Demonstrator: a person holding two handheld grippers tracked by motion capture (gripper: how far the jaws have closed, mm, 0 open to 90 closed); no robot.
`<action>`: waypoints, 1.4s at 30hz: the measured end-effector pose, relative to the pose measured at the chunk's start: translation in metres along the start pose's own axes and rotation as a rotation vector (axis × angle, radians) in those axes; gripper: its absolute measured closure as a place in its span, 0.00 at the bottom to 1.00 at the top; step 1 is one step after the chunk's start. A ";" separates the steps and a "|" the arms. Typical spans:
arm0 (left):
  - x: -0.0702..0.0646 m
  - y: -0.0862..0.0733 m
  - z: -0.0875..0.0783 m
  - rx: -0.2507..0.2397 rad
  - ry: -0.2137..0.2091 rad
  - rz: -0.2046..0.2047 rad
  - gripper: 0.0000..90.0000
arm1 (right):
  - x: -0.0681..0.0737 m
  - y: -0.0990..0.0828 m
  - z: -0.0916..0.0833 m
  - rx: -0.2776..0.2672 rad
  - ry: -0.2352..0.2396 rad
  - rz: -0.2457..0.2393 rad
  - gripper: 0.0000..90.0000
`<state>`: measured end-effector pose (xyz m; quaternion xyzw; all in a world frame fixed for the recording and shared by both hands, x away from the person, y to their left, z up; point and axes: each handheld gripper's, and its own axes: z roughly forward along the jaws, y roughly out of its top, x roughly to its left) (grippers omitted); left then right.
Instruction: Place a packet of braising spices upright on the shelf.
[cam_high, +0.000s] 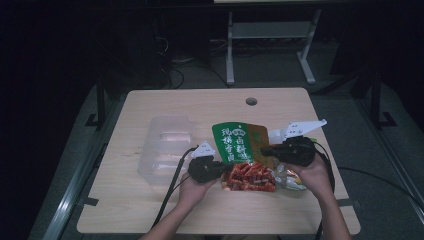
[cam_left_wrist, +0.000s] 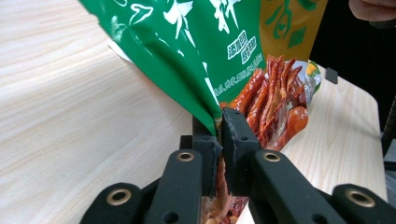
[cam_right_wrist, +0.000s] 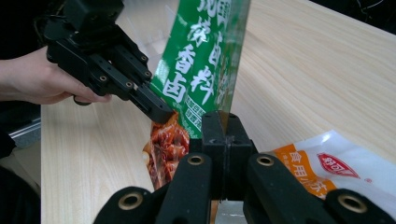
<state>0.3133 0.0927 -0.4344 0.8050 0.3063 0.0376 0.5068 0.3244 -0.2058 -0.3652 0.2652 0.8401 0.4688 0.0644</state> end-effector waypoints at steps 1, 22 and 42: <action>0.000 0.000 -0.002 -0.005 0.015 0.007 0.96 | -0.001 -0.001 0.001 0.012 0.003 0.006 0.99; -0.002 -0.003 -0.007 0.009 0.036 0.051 0.97 | 0.002 -0.003 0.028 0.053 0.055 0.037 0.94; -0.022 -0.009 -0.045 0.028 0.089 0.145 0.44 | 0.033 0.019 0.011 -0.036 0.101 0.003 1.00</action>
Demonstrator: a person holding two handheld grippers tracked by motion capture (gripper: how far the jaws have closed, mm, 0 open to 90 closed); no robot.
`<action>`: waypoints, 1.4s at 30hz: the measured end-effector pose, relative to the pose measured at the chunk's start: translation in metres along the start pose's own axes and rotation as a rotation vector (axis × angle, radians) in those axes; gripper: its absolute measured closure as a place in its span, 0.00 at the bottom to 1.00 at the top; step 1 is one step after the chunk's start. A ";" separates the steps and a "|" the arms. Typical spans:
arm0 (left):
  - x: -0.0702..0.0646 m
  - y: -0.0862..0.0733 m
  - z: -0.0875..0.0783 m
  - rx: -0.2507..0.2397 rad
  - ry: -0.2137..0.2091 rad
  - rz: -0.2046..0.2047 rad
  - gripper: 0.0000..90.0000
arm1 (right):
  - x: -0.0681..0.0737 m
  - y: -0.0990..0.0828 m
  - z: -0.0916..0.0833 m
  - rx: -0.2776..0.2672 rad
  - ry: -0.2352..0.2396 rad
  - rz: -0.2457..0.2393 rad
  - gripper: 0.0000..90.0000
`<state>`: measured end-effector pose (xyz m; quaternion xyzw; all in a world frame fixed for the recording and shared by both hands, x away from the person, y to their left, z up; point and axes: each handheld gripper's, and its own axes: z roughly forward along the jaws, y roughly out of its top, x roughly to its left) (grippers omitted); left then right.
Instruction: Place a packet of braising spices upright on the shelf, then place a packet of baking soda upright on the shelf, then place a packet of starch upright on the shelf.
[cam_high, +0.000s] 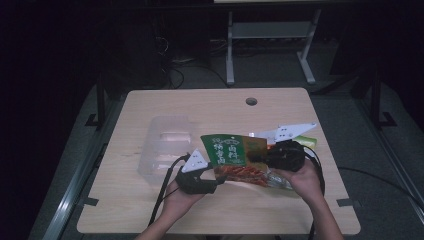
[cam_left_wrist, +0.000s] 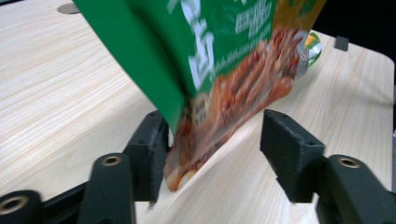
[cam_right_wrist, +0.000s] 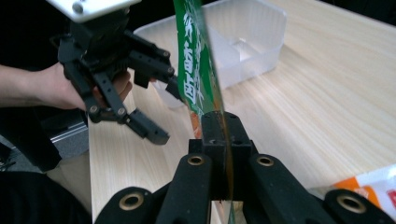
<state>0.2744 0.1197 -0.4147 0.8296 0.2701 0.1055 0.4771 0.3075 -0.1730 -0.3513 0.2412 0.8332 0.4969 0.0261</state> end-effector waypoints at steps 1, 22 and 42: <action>0.000 -0.001 -0.002 0.001 -0.003 -0.003 0.43 | 0.000 0.003 0.000 -0.007 0.003 0.003 1.00; -0.005 -0.029 -0.027 0.015 -0.006 0.041 0.33 | -0.009 0.066 0.006 0.002 -0.055 -0.004 1.00; -0.011 -0.032 -0.029 0.008 -0.030 0.075 0.32 | -0.011 0.101 0.022 0.012 -0.047 -0.039 1.00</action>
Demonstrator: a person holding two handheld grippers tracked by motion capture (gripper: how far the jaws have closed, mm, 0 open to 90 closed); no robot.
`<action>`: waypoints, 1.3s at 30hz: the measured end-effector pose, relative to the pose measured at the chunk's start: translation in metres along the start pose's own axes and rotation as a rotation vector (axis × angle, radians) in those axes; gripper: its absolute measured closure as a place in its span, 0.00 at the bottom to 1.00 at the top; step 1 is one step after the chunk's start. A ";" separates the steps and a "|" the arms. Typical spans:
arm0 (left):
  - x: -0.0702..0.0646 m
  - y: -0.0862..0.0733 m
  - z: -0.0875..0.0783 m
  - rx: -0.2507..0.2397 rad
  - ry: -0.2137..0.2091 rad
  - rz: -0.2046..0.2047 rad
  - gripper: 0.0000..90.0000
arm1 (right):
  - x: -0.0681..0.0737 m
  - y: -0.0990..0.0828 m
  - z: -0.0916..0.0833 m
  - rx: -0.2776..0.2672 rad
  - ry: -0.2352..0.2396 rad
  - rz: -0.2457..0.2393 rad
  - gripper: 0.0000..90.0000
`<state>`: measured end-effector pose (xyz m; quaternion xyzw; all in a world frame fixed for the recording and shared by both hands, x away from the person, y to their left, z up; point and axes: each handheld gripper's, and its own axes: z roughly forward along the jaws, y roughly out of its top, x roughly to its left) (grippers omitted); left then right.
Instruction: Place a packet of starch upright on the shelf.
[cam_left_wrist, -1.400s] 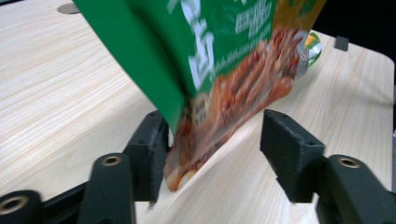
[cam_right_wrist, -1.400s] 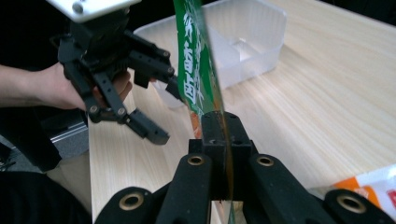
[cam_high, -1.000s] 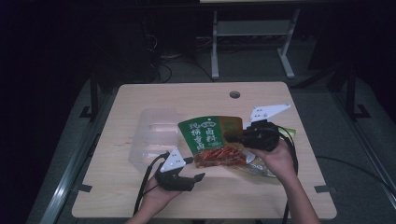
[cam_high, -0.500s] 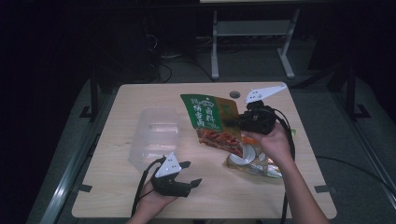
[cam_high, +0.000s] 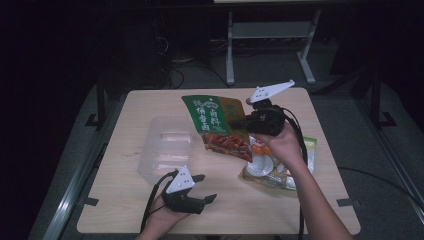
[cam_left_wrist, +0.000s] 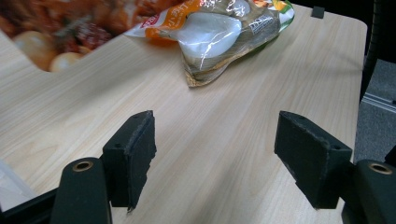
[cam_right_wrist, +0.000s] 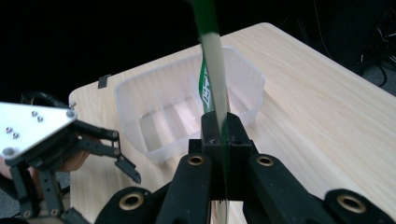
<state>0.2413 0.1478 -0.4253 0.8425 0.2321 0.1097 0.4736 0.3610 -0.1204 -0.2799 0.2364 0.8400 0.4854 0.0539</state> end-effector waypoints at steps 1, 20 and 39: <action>0.000 0.000 0.000 0.006 0.001 0.012 0.32 | 0.000 0.003 0.003 0.004 -0.001 -0.005 1.00; -0.002 0.000 0.002 -0.001 -0.019 0.002 0.32 | -0.011 0.046 0.054 -0.024 0.031 -0.004 1.00; -0.002 -0.003 0.004 0.013 -0.015 0.033 0.31 | -0.017 0.085 0.105 -0.019 0.053 -0.019 1.00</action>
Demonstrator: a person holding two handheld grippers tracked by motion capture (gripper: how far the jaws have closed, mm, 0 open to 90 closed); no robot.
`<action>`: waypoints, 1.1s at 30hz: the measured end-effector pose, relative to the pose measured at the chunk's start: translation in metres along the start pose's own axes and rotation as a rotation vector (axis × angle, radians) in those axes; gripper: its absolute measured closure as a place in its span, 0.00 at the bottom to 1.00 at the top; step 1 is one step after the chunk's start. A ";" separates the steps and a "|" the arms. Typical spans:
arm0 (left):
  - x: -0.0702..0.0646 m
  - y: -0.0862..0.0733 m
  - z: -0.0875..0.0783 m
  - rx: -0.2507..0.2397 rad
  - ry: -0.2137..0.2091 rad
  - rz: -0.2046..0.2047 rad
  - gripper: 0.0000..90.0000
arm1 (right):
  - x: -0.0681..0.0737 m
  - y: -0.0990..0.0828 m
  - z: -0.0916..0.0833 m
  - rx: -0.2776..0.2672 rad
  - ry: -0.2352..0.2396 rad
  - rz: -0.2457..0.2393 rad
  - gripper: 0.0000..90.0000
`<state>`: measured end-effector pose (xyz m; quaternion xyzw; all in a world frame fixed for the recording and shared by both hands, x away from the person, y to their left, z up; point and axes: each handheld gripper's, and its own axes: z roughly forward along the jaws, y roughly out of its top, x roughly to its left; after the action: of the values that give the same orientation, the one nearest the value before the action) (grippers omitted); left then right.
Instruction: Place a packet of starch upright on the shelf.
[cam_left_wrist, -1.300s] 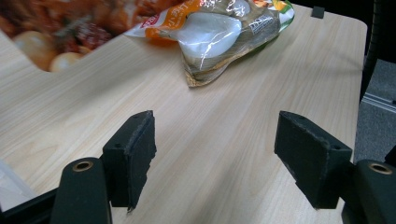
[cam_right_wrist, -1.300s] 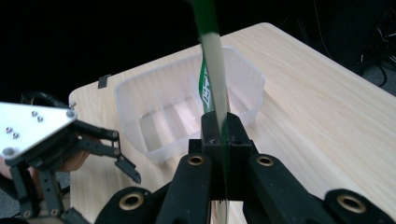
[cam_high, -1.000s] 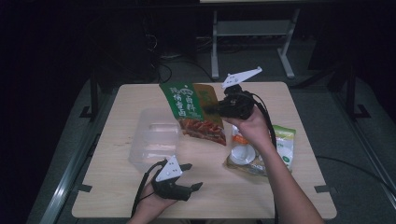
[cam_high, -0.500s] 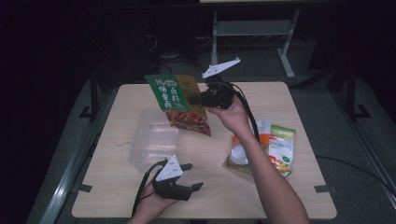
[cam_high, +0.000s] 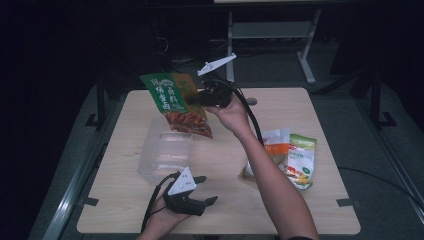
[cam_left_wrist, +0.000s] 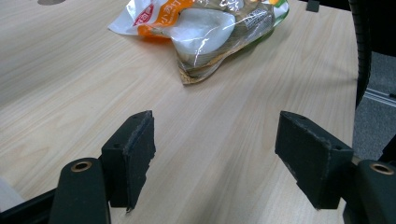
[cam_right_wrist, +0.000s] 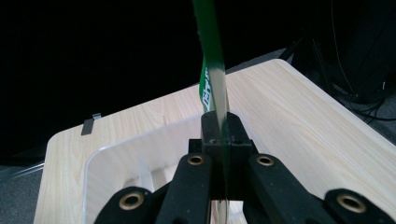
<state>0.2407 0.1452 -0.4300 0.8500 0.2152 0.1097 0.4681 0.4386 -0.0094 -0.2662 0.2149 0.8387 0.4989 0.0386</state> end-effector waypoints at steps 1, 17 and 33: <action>0.000 0.000 0.000 0.000 0.000 0.000 0.31 | 0.000 0.000 0.000 0.000 0.000 0.000 1.00; 0.000 -0.001 -0.003 -0.001 0.003 -0.008 0.31 | -0.006 -0.003 0.056 -0.015 0.041 0.038 1.00; 0.001 -0.001 -0.004 -0.008 0.008 -0.006 0.31 | -0.013 -0.021 0.085 -0.029 0.028 0.089 1.00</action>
<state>0.2394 0.1488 -0.4290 0.8469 0.2194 0.1125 0.4711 0.4678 0.0466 -0.3286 0.2445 0.8213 0.5153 0.0076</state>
